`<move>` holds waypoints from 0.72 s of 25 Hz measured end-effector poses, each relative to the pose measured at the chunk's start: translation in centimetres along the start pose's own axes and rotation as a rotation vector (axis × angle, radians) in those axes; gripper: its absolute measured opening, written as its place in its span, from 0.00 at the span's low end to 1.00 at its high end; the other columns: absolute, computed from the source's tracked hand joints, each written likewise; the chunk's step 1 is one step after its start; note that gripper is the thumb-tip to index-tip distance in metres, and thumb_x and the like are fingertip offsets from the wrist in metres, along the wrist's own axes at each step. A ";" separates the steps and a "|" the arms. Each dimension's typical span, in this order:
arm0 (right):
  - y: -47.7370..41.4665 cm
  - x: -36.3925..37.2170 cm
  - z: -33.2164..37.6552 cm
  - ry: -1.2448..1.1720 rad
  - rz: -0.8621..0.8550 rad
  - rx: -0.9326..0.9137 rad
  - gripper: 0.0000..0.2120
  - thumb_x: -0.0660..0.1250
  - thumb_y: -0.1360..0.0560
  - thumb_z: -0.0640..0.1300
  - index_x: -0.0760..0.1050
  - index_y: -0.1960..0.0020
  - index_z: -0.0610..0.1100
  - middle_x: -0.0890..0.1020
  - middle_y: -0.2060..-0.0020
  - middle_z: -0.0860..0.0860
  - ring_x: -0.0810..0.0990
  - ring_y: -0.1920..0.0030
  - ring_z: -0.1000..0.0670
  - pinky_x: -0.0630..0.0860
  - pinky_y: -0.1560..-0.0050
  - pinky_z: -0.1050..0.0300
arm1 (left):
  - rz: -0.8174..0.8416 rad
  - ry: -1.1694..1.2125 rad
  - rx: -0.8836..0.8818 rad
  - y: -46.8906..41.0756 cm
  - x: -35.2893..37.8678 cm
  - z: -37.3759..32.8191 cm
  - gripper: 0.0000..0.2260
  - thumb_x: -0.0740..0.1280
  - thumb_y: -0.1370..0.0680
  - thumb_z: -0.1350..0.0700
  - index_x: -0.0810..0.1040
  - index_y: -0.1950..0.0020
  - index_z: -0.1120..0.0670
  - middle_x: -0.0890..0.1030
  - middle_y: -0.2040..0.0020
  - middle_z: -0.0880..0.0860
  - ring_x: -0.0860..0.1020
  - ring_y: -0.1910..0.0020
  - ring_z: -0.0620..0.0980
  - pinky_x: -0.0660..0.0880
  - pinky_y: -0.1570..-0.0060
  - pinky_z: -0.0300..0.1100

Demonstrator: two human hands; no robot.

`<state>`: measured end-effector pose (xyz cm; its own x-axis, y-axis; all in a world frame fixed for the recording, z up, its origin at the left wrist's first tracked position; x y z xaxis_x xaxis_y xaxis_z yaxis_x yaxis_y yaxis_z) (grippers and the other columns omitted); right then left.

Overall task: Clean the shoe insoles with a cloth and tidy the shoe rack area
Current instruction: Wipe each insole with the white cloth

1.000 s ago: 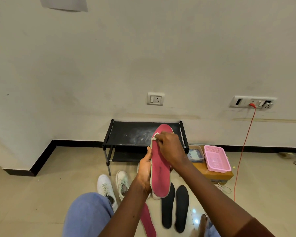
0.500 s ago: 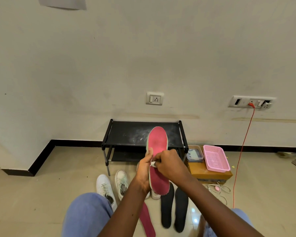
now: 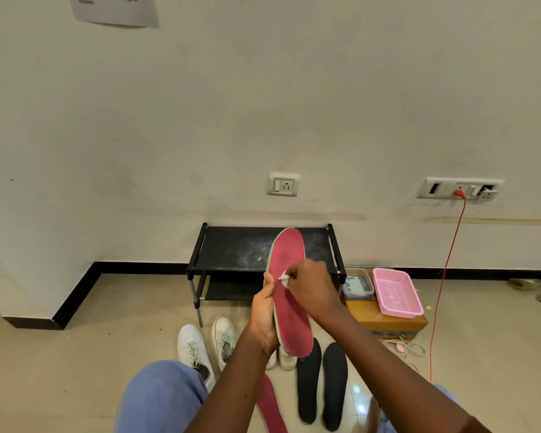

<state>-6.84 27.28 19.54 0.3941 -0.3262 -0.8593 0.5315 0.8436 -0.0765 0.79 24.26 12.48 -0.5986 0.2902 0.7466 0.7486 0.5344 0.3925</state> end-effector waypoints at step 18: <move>0.2 -2.6 0.3 0.040 -0.194 0.006 0.11 0.60 0.23 0.35 0.80 0.46 0.37 0.83 0.52 0.41 0.82 0.53 0.45 0.76 0.52 0.56 | -0.049 -0.068 0.068 3.0 -0.2 1.7 0.17 0.58 0.20 0.48 0.76 0.39 0.57 0.84 0.58 0.58 0.82 0.62 0.55 0.79 0.59 0.48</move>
<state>-7.51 28.16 21.93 0.2537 -0.4653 -0.8481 0.5992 0.7638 -0.2398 2.70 27.17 12.63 -0.6537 0.3140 0.6886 0.6982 0.6012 0.3887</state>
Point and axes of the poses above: each hand's wrist, its own y-axis away from the middle knuckle, its own x-axis out of the palm, z = x × y, the point moved 3 cm from there along -y, towards the middle knuckle
